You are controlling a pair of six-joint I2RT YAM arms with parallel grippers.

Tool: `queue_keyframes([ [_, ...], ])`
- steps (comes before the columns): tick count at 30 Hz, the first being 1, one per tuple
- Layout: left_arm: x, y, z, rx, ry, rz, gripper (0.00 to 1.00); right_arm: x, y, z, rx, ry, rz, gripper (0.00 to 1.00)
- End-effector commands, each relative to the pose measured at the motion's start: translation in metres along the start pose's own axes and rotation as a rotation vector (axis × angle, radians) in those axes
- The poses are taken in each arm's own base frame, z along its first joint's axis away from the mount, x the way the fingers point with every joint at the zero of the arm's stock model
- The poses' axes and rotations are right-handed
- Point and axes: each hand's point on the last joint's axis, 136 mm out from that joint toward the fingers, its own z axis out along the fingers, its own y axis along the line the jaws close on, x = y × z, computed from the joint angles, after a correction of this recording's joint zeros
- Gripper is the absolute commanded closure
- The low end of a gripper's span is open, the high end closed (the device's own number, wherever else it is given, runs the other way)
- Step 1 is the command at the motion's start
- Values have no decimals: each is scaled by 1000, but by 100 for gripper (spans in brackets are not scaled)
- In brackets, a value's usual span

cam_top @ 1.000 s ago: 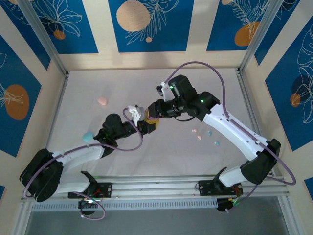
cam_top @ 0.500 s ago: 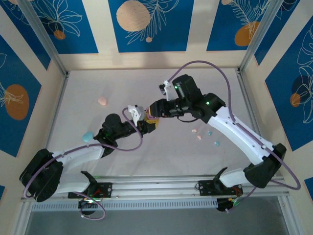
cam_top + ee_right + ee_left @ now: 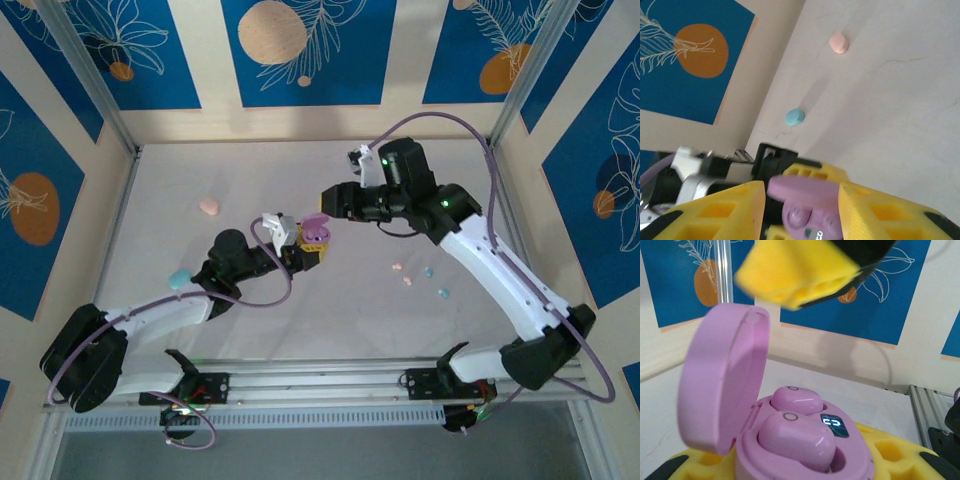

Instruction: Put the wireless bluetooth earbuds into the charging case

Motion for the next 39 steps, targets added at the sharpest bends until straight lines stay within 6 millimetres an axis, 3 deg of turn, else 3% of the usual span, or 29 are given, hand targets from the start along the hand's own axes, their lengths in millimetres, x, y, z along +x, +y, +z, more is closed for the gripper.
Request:
queue_keyframes([
  [1, -27, -13, 3, 59, -72, 45, 72, 3, 2, 7, -21, 80, 24, 54],
  [7, -30, -12, 2, 48, -84, 43, 72, 18, -1, 17, -44, 174, 35, 54],
  [18, -35, -10, 3, 37, -111, 31, 72, 49, -10, 9, -138, 251, 109, 54],
  [24, -36, -13, 5, 63, -124, 8, 71, 62, 5, 12, -346, 351, 203, 54],
  [39, -35, -7, 14, 56, -117, 1, 72, 73, 7, 12, -472, 449, 263, 57],
])
